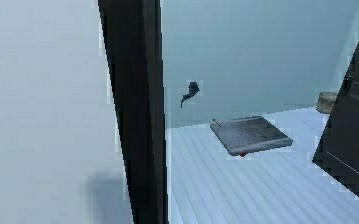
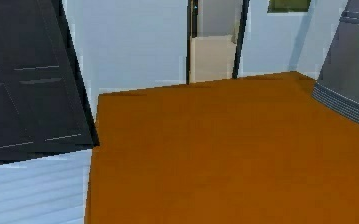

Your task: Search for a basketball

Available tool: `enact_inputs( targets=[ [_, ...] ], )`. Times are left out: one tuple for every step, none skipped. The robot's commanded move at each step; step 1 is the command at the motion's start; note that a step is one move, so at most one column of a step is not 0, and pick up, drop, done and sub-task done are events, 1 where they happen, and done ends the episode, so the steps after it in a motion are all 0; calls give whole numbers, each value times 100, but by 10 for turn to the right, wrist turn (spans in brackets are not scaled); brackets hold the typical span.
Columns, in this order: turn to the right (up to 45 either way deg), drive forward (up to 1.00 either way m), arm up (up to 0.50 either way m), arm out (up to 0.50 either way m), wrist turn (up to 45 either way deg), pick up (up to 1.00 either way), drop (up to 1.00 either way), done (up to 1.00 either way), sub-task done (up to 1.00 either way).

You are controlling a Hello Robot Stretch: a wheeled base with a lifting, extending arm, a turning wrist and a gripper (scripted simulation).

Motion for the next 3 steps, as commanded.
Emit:
enact_inputs(
  targets=[
    [450,0,0,0,0,0,0,0,0],
    [-450,0,0,0,0,0,0,0,0],
    [450,0,0,0,0,0,0,0,0]
  ],
)
